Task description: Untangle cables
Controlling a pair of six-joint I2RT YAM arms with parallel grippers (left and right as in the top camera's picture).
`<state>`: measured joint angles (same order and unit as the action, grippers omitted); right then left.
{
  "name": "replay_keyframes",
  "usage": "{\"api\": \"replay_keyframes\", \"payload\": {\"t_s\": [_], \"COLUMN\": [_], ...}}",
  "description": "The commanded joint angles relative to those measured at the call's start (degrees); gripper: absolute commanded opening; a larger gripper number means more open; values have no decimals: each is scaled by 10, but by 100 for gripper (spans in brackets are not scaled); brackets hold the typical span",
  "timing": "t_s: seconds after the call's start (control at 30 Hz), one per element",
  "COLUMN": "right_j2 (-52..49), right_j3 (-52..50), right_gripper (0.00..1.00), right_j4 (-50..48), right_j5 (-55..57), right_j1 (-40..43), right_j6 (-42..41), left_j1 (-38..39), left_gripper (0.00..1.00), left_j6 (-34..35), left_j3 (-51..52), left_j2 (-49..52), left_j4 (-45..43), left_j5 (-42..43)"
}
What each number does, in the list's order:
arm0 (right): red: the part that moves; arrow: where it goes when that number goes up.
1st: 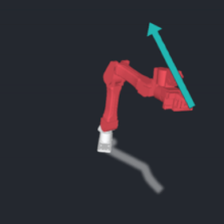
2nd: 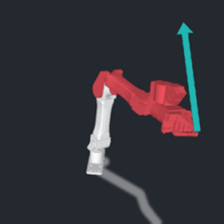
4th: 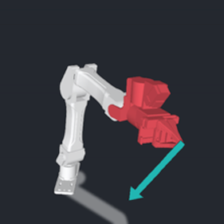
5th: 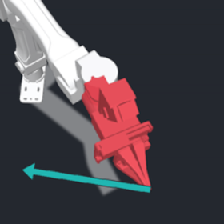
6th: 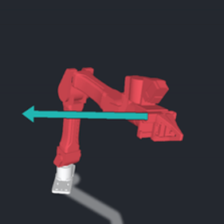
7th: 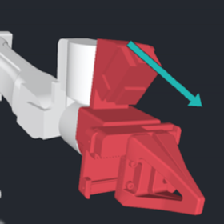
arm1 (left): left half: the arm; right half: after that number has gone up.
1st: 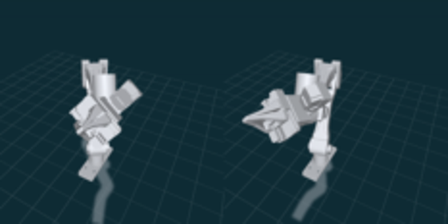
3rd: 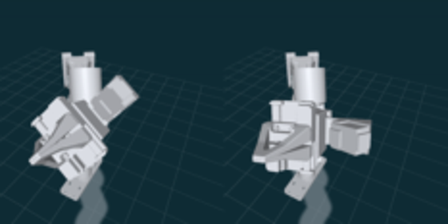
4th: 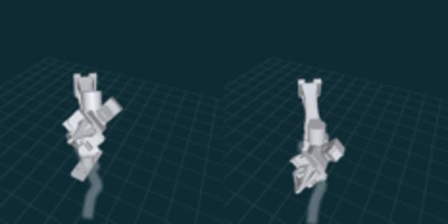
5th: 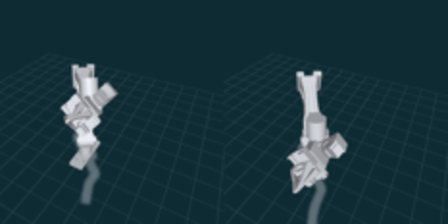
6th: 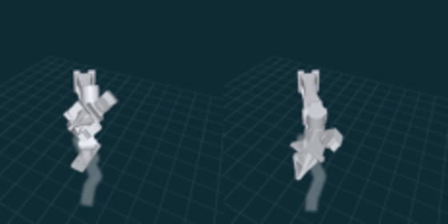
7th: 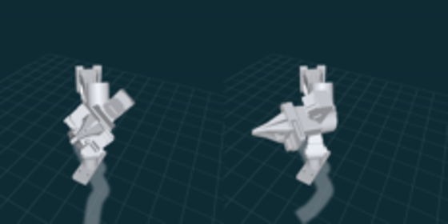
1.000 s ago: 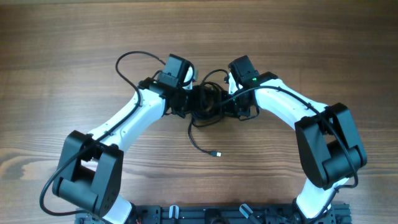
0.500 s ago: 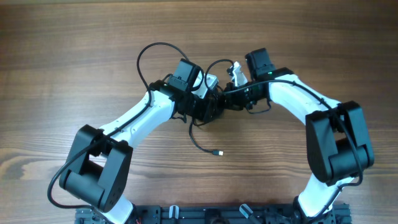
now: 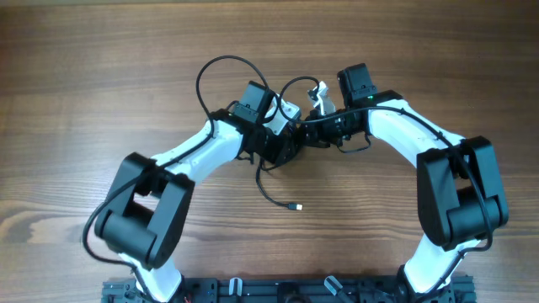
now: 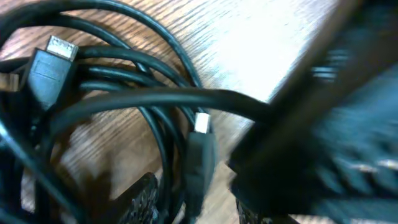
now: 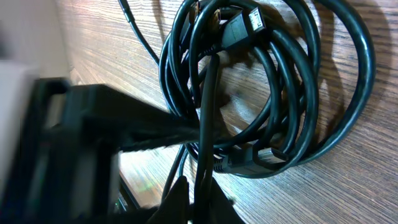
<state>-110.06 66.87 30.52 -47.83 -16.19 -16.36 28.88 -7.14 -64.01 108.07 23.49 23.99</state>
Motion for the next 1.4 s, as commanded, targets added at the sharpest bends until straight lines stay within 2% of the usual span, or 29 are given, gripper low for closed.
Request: {"api": "replay_keyframes", "payload": {"t_s": [0.0,0.17,0.27,0.37,0.57,0.63,1.0,1.37], "right_j2": [-12,-12,-12,-12,-12,-12,-12,-12], "right_j3": [-1,-1,-1,-1,-1,-1,-1,-1], "right_gripper": [10,11,11,11,11,10,9,9], "right_j4": [-3,-4,-4,-5,-3,0,10,10], "right_j5": [-15,-15,-11,-8,6,26,78,78], "right_j1": [-2,-2,-2,-2,-2,-2,-3,-3], "right_j6": [11,11,6,0,-18,-32,-82,-83], "left_j1": [6,9,9,8,8,3,-48,-67], "left_gripper": [42,36,23,4,4,4,4,4], "left_j6": [-15,-15,-15,-14,-7,16,46,44], "left_j3": [4,4,4,4,3,3,3,3], "left_j2": [28,35,35,35,-10,-36,-145,-206], "left_j4": [-18,-25,-25,-25,-14,-7,79,115], "left_j5": [-2,-2,-2,-2,-3,-16,-19,44]}}
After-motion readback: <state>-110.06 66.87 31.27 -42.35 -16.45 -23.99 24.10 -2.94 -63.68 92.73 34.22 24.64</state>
